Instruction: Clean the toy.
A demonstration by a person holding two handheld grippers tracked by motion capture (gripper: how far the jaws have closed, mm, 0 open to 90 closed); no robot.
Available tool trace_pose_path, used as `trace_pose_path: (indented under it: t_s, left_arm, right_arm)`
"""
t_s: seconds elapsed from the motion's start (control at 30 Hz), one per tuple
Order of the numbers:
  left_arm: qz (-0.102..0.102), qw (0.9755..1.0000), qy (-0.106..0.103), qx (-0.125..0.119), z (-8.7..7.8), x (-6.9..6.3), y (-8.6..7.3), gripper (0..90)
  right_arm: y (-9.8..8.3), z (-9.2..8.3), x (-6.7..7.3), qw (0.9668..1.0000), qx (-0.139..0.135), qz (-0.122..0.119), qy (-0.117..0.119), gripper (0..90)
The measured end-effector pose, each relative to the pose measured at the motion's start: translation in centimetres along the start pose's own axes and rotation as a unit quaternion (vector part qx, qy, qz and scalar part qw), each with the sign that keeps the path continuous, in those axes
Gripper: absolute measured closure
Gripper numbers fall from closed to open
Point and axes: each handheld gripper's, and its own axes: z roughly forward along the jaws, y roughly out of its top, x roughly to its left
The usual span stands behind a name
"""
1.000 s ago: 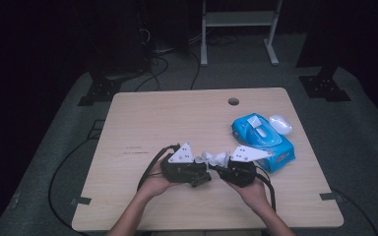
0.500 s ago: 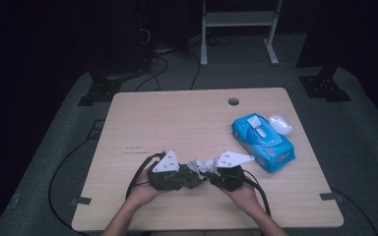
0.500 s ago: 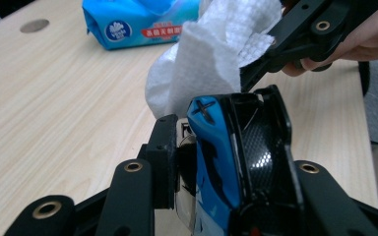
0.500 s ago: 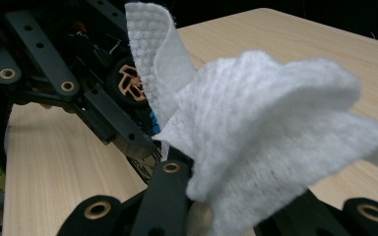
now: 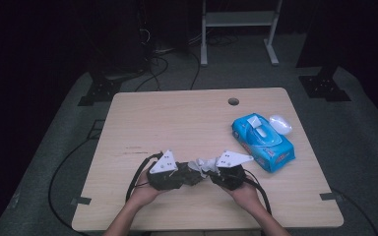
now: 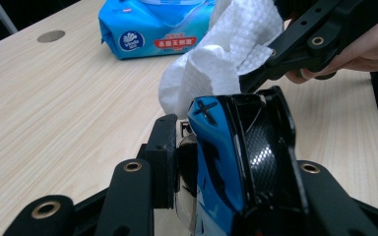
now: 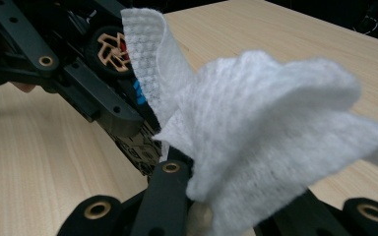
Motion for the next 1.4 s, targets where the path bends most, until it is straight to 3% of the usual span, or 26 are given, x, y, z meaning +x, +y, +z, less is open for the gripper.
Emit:
trace_pose_path:
  t_s: [0.17,0.27,0.33,0.4,0.43,0.57,0.67,0.77,0.87,0.97,1.0,1.2,1.33,1.4]
  left_arm:
    - [-0.008,1.0,-0.002,0.005,-0.6,0.5,-0.5,60.5]
    - [0.01,0.9995,0.018,0.025,-0.9,0.6,-0.9,60.7]
    - [0.002,0.9992,0.02,0.036,-1.0,0.8,-1.4,60.8]
    - [0.003,0.998,0.024,0.058,-0.8,1.0,-2.2,62.6]
    - [-0.028,0.9991,0.012,0.03,-1.2,1.6,-2.9,66.7]
    - [-0.03,0.9991,0.009,0.03,-1.2,1.9,-2.9,67.0]
    - [-0.015,0.9982,0.017,0.055,-0.8,1.8,-2.7,63.5]
    - [0.0,0.996,0.015,0.088,-0.2,1.5,-2.8,54.6]
    - [-0.006,0.9944,0.013,0.105,0.2,1.6,-2.4,49.7]
    - [0.003,0.9901,0.025,0.138,1.3,1.7,-1.8,43.3]
    - [0.003,0.9901,0.025,0.138,1.3,1.7,-1.8,43.0]
    - [0.009,0.9822,0.022,0.186,3.3,1.6,-1.2,46.6]
    - [0.018,0.9794,0.022,0.2,3.9,1.5,-0.8,53.9]
    - [0.012,0.978,0.016,0.208,4.0,1.7,-0.6,55.0]
  right_arm:
    - [0.4,1.1,-0.4,0.9999,0.011,0.0,-0.006,80.2]
    - [0.7,1.5,-0.4,1.0,0.007,0.0,-0.007,80.3]
    - [1.0,1.8,-0.3,1.0,0.005,0.001,-0.004,80.3]
    - [1.5,2.6,0.0,0.9998,0.015,-0.014,-0.005,80.2]
    - [1.4,3.0,0.2,0.9995,0.021,-0.021,-0.006,80.3]
    - [1.6,3.4,0.1,0.9996,0.02,-0.021,-0.007,80.2]
    - [1.6,3.4,0.1,0.9995,0.023,-0.022,-0.008,80.2]
    - [1.6,2.9,-0.2,0.9996,0.018,-0.018,-0.011,80.1]
    - [1.6,2.4,-0.6,0.9999,0.01,-0.007,-0.01,80.2]
    - [1.2,1.7,-1.1,0.9998,0.011,-0.003,-0.015,80.1]
    - [1.2,1.7,-1.1,0.9998,0.011,-0.003,-0.015,80.1]
    - [0.3,1.4,-1.6,0.9996,0.017,0.003,-0.024,80.1]
    - [-0.4,1.3,-2.1,0.9994,0.024,0.016,-0.021,80.0]
    - [-0.7,1.2,-2.4,0.9991,0.028,0.019,-0.025,80.0]
